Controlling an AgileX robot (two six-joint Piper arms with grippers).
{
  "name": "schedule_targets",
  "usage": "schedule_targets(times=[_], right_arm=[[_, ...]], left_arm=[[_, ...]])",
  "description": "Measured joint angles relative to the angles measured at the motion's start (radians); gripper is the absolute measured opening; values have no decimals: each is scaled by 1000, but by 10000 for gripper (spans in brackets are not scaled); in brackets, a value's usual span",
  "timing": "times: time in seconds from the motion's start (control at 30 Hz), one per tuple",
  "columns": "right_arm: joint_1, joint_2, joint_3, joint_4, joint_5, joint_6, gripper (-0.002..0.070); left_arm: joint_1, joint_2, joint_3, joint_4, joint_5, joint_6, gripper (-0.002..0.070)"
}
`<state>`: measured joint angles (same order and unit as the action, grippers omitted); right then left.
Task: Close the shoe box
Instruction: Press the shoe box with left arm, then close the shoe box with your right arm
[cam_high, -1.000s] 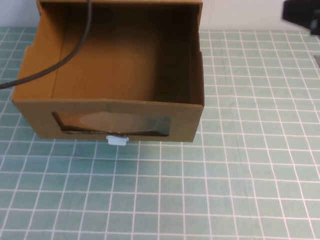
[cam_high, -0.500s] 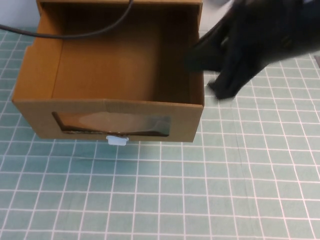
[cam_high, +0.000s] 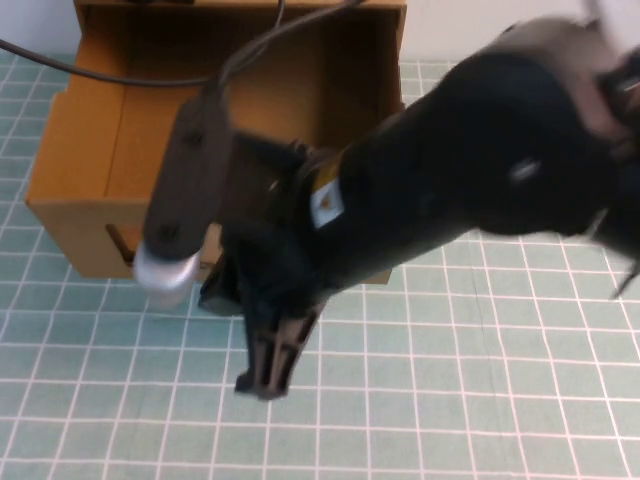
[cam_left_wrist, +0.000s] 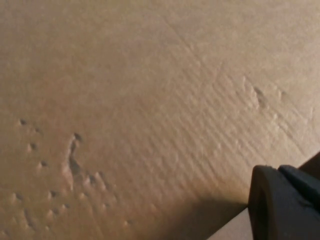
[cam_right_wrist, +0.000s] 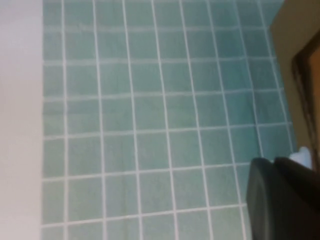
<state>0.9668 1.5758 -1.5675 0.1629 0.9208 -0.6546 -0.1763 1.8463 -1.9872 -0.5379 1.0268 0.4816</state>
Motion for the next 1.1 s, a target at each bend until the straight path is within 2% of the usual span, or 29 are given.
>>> schedule_targets(times=[0.17,0.27,0.4,0.6,0.67,0.77,1.1], right_arm=[[106,36,88,-178,-157,44,-14],[169,36,202,-354,-302,157,-14],[200,48,342,-676,-434,461,-14],[200,125,388,-1307,-402,1053,-14],[200,152,388,-1447,-399,1178,-14],[200,181,388,-1551,-425,1271,-14],[200,240,388,-1763,-332,1375,-14]], left_arm=[[0,0,-2,0,0,0,-5],[0,0,-2,0,4,0,-5],[0,0,-2,0,14,0,-5],[0,0,-2,0,14,0,-5],[0,0,-2,0,14,0,-5],[0,1,-2,0,14,0,-5],[0,1,-2,0,14,0,-5]])
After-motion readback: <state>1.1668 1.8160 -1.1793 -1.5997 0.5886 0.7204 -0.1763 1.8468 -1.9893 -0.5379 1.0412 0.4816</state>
